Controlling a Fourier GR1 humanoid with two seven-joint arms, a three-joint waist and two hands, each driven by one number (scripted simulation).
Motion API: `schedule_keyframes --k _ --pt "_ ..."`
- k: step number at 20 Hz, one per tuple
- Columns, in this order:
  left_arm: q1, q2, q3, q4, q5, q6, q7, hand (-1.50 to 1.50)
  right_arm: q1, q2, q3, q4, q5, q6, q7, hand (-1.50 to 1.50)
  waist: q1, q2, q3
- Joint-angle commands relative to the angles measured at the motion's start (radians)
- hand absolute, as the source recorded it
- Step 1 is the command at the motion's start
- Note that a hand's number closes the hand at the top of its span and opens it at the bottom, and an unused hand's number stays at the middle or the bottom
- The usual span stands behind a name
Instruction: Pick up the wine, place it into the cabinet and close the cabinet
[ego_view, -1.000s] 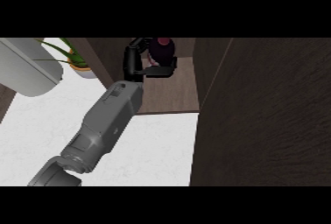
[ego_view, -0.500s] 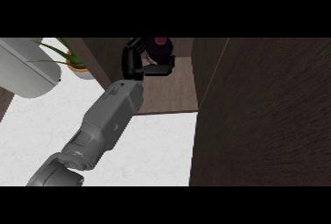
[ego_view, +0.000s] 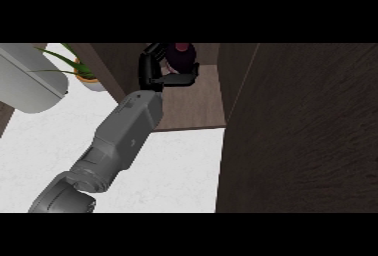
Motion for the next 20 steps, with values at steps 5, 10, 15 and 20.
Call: schedule_keyframes --k 5,10,15,20 --pt "-0.022 0.041 0.013 0.067 -0.019 0.045 0.037 -1.5 -0.001 0.004 0.021 -0.051 -0.036 -0.01 0.037 -1.5 -0.001 0.01 -0.004" --pt "-0.034 0.018 -0.002 0.089 -0.048 0.134 0.024 -1.5 0.023 0.011 0.02 -0.06 -0.031 -0.012 0.013 -1.5 -0.011 0.011 -0.004" --pt "0.008 0.009 -0.025 0.112 -0.081 0.14 0.008 -1.5 0.029 0.01 0.028 -0.087 -0.036 -0.011 0.03 -1.5 -0.01 0.01 -0.004" --pt "0.051 0.013 -0.004 0.1 -0.069 0.135 -0.05 -1.5 0.036 0.007 0.03 -0.045 -0.03 0.01 -0.015 -1.5 -0.025 0.02 -0.005"
